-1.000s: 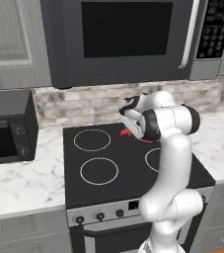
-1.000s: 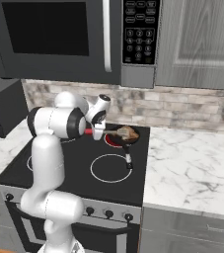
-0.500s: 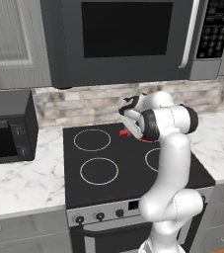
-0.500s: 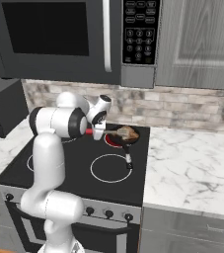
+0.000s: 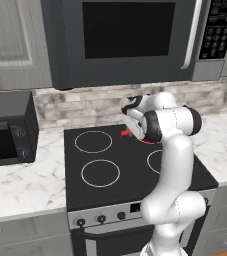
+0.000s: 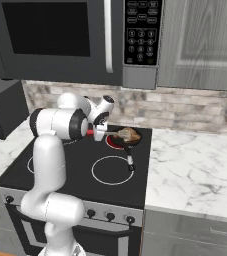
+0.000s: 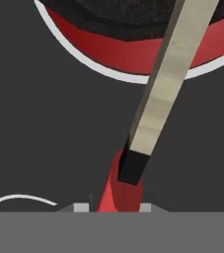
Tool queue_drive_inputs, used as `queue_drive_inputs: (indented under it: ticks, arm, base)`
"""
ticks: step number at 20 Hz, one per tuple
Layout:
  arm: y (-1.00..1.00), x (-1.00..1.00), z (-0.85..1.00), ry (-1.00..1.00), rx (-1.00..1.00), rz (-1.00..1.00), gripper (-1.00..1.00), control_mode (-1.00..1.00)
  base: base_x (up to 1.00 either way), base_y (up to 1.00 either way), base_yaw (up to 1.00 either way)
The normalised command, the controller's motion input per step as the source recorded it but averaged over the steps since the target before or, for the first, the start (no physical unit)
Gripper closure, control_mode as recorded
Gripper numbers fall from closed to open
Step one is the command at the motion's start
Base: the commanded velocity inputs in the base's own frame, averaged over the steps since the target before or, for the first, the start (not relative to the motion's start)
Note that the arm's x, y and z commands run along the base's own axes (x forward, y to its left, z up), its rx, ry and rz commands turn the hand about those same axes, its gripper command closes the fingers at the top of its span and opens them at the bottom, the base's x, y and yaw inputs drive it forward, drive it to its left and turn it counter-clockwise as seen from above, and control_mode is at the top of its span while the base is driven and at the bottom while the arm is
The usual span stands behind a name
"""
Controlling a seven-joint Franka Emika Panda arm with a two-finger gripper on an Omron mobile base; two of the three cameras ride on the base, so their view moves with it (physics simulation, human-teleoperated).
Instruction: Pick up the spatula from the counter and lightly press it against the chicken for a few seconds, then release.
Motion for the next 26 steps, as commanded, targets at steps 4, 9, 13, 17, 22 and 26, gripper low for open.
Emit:
queue_drive_inputs:
  ticks: [4,9,13,17,22,26]
  arm:
    - [0.00,-0.21,0.05,-0.04,0.03,0.00,1.00,-1.00]
    - [0.00,-0.20,0.11,-0.08,0.00,0.00,1.00,-1.00]
    - [0.00,-0.26,0.07,-0.09,0.00,0.00,1.00,-1.00]
    - [0.00,-0.38,0.12,-0.10,0.01,0.00,1.00,-1.00]
    - [0.00,-0.47,0.25,-0.07,0.03,0.00,1.00,-1.00]
    - [0.01,-0.54,0.38,-0.04,0.06,0.00,1.00,-1.00]
  base:
    - [0.00,0.00,0.00]
    - [0.00,0.00,0.00]
    - [0.00,0.00,0.00]
    - [0.00,0.00,0.00]
    - [0.00,0.00,0.00]
    - [0.00,0.00,0.00]
